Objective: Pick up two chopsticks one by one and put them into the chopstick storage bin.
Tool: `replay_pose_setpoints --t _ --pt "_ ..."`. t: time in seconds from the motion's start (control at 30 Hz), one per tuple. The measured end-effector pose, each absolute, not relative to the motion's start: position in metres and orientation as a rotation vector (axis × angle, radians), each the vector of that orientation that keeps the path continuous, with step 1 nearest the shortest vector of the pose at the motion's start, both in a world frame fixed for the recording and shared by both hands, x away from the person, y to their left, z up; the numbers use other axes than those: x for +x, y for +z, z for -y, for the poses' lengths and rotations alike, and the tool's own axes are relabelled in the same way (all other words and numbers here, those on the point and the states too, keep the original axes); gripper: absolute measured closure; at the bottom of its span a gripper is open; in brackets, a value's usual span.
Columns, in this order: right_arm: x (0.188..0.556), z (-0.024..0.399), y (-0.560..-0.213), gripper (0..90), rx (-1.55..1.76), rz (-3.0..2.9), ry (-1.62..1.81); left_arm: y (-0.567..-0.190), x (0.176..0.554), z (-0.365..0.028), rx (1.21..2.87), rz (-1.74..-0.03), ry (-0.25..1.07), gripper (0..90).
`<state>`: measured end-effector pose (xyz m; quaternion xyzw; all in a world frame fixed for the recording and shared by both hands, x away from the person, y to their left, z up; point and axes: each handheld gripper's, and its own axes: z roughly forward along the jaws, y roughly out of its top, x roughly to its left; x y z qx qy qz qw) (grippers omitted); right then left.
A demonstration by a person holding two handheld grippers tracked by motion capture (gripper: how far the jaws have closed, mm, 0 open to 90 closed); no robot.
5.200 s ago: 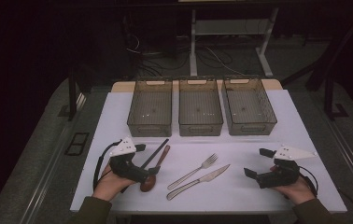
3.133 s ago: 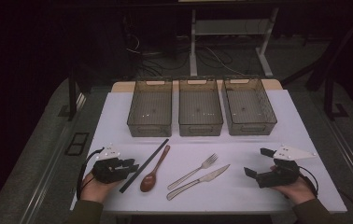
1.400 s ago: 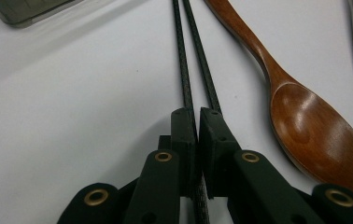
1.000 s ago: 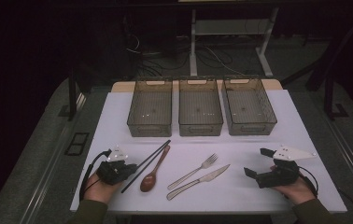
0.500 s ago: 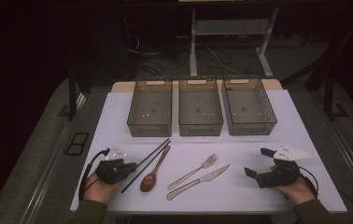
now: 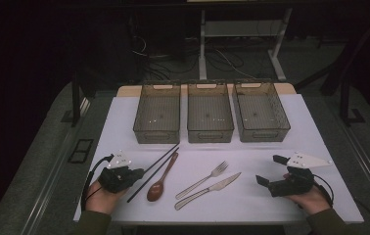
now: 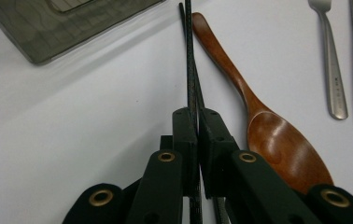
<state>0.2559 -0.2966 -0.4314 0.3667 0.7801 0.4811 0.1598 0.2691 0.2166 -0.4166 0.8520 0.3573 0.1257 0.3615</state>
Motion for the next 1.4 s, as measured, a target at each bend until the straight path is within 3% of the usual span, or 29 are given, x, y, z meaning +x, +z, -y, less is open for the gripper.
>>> replay_pose_setpoints --t 0.5,1.4 --pt "0.256 0.297 -0.432 0.1 1.049 -2.227 1.380 -0.400 0.269 -0.215 2.146 -0.854 0.322 85.2" --pt "0.257 0.297 -0.433 0.2 1.075 -2.211 1.400 -0.373 0.289 -0.209 2.014 -0.884 0.338 85.2"
